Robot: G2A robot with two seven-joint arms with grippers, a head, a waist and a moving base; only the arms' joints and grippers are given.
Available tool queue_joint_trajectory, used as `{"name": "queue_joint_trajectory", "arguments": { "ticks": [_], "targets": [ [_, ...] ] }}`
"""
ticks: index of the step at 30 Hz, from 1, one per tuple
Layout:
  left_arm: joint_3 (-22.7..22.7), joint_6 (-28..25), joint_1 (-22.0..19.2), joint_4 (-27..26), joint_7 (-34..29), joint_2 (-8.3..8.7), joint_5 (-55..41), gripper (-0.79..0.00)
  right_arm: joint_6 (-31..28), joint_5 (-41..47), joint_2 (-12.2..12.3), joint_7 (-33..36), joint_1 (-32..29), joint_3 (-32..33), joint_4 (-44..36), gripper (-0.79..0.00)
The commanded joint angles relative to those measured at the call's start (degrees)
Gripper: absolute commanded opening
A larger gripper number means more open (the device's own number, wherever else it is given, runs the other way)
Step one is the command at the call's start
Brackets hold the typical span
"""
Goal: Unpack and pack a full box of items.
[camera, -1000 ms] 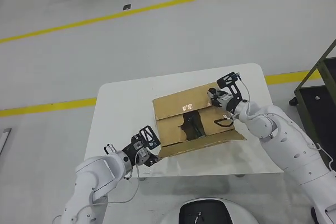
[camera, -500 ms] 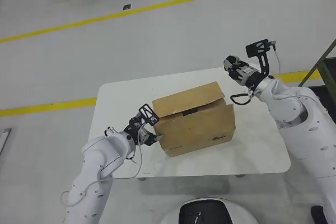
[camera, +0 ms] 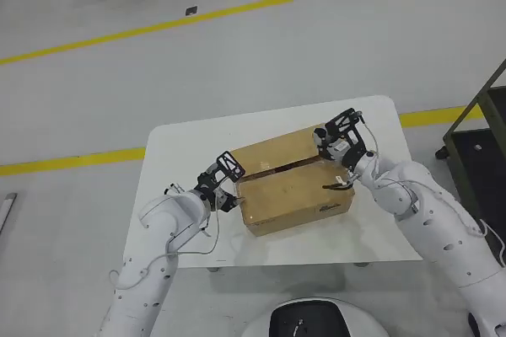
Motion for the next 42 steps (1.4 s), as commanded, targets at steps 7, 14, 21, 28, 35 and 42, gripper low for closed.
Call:
{"name": "queue_joint_trajectory", "arguments": {
  "ticks": [7, 14, 21, 28, 35, 42],
  "targets": [
    [-1.62, -0.45, 1.66, -1.76, -2.51, 0.54, 1.14, 0.000, 0.31, -1.34, -1.55, -2.29, 3.06, -3.77, 7.33, -0.785],
    [-6.25, -0.22, 7.14, -5.50, -4.71, 1.55, 0.88, 0.000, -0.40, -1.52, -2.22, -2.78, 4.26, -4.50, 9.15, -0.779],
    [-7.90, 0.60, 12.02, -2.95, -1.10, 1.99, 0.72, 0.000, -0.90, -1.25, -2.54, -2.60, 4.25, -4.26, 9.11, -0.767],
    [-5.57, -0.33, 11.42, 1.20, 4.90, 1.85, 3.68, 0.000, -1.32, -1.46, -2.60, -1.96, 3.44, -3.64, 8.40, -0.779],
    [-5.57, -0.33, 11.42, 1.20, 4.90, 1.85, 3.68, 0.000, -1.61, -1.47, -2.46, -0.76, 2.61, -2.33, 6.66, -0.767],
    [-3.92, 2.33, 10.90, 3.10, 9.87, 1.65, 7.74, 0.000, -1.68, -1.86, -2.37, 0.61, 1.39, -1.57, 5.31, -0.776]
  ]
}}
